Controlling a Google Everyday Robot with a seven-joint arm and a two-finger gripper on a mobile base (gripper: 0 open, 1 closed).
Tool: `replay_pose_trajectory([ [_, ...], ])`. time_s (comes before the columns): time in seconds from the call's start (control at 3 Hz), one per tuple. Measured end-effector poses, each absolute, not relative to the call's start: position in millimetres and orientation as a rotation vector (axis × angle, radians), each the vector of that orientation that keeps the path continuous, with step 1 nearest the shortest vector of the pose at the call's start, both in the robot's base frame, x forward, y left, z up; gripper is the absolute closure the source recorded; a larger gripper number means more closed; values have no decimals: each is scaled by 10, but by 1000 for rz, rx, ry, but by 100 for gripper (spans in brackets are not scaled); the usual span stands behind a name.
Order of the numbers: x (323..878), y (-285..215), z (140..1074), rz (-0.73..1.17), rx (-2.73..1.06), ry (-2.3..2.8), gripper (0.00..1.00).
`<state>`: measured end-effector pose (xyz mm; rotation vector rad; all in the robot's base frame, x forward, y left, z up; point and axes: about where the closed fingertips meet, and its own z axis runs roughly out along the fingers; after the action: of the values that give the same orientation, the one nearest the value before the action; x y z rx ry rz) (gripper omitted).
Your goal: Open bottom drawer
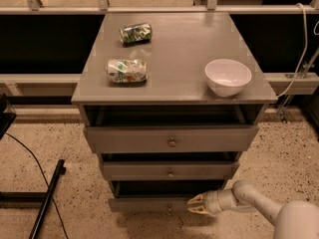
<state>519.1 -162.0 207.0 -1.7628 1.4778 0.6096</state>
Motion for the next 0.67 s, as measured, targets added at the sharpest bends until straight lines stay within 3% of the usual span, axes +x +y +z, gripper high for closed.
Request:
replay_pose_trajectory([
  [0.33,5115,-1488,2216,648,-1762,1377,81],
  [0.67,5096,-1459,2206,657,-1764,1372,64],
])
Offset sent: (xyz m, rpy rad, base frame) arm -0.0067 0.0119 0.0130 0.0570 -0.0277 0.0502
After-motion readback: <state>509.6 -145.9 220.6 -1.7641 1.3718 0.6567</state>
